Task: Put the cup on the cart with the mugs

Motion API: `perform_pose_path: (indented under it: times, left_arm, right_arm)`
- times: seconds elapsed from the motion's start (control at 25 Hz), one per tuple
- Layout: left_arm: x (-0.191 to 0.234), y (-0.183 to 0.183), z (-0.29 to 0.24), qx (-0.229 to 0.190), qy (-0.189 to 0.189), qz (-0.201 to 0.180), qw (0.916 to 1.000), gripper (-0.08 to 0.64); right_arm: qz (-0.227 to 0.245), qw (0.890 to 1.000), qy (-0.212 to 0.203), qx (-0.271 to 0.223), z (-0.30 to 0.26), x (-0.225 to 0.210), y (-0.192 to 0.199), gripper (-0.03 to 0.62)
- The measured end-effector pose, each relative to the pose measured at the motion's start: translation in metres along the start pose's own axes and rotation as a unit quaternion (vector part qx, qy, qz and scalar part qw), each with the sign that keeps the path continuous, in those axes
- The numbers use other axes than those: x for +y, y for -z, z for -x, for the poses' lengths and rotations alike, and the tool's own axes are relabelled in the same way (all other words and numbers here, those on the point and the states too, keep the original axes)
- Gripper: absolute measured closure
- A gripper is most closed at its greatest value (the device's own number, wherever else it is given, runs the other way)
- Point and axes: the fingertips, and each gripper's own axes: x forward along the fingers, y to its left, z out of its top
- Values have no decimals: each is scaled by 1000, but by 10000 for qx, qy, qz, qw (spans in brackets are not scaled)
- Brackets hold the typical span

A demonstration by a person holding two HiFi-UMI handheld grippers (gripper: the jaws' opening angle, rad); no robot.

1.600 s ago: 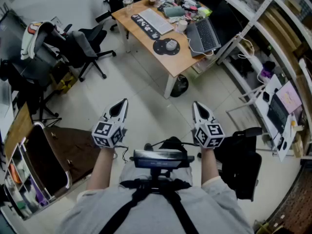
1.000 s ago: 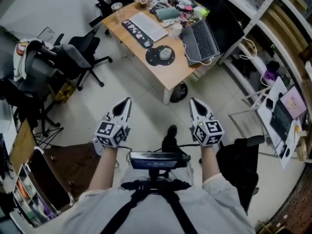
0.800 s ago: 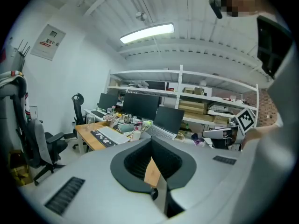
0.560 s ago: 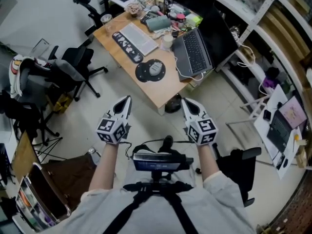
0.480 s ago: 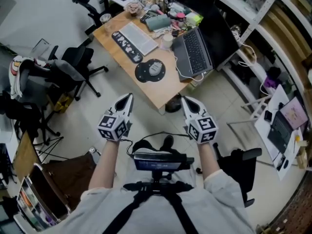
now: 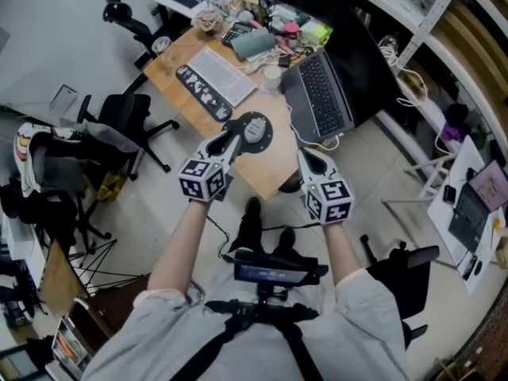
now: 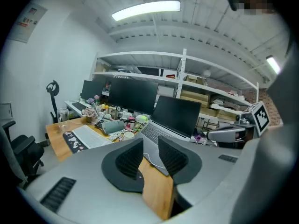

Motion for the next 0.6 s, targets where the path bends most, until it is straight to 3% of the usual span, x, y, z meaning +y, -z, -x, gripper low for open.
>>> perform_pose_path:
  times: [0.32,0.6]
  left_arm:
    - [55,-8,-136,680,302,-134,9971,287]
    - [88,0,-243,1240,453,-267,9909,176]
  right_arm:
    - [-160,9978,557,308,-94,-49,-15,588]
    - [-217,9942,893,563,-160,-86,-16,588]
